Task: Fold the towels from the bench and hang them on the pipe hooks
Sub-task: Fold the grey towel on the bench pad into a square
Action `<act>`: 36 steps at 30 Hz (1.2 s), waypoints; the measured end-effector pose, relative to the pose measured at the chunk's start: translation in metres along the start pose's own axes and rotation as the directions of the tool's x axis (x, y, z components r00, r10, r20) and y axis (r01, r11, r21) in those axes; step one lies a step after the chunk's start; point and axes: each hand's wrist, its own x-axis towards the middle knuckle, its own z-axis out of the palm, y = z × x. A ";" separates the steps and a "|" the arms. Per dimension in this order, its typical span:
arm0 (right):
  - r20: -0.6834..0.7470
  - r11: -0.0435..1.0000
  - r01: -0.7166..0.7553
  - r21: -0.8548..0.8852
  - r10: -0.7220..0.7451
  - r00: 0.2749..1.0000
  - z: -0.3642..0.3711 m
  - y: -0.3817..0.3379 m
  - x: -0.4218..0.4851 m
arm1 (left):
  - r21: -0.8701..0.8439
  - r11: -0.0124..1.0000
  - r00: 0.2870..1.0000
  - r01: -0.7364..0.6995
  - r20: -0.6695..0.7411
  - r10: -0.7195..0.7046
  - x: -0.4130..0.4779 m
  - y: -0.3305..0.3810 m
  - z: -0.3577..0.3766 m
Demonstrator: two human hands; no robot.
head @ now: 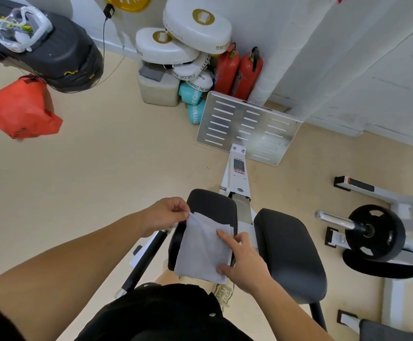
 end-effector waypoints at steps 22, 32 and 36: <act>-0.019 1.000 0.010 -0.026 -0.011 1.000 -0.001 -0.004 0.000 | 0.284 0.952 0.953 0.115 -0.303 -0.025 -0.007 0.011 0.048; -0.026 1.000 -0.016 0.014 0.017 1.000 0.003 -0.005 -0.008 | -0.236 0.961 0.957 0.142 -0.214 -0.194 -0.011 0.004 0.048; -0.040 1.000 0.005 0.001 -0.005 0.999 0.001 -0.005 -0.011 | -0.124 0.979 0.972 0.161 -0.153 -0.179 -0.012 0.021 0.050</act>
